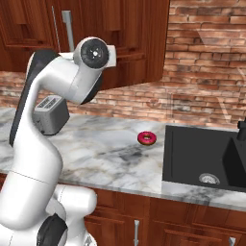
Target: Pick the sponge and soap dispenser from the cabinet and place them on the counter.
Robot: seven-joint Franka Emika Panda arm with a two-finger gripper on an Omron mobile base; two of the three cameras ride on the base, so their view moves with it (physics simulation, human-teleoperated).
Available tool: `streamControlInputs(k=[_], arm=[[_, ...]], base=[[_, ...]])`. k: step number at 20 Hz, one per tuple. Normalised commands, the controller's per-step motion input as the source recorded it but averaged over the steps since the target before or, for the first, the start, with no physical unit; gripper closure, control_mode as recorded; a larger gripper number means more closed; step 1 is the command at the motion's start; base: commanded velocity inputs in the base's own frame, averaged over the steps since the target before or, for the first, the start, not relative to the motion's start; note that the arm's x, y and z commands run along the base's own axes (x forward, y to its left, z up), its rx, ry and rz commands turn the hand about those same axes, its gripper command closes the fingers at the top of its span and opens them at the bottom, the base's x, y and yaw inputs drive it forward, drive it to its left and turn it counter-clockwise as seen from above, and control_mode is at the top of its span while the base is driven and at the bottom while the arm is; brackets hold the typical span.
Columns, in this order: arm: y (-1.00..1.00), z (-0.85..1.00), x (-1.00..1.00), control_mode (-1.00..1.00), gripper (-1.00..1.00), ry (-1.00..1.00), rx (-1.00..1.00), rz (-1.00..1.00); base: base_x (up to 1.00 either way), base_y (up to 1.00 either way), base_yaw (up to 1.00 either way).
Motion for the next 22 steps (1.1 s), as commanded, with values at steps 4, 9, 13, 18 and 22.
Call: streamControlInputs(k=[4, 9, 13, 18, 22], arm=[[-0.52, 0.0, -0.01, -1.0, 1.0, 0.0, 0.01, 0.08], [-0.48, -0.01, 0.0, -1.0, 1.0, 0.0, 0.02, 0.08], [-0.38, -0.08, 0.0, -1.0, 1.0, 0.0, 0.02, 0.08], [-0.27, -0.05, -0.08, -1.0, 1.0, 0.0, 0.01, 0.08], [0.06, -0.02, -0.39, -1.0, 1.0, -0.01, 0.0, 0.04]], base=[[0.0, 0.0, 0.0], [0.0, 0.0, 0.0], [0.0, 0.0, 0.0], [0.0, 0.0, 0.0], [0.0, 0.0, 0.0]])
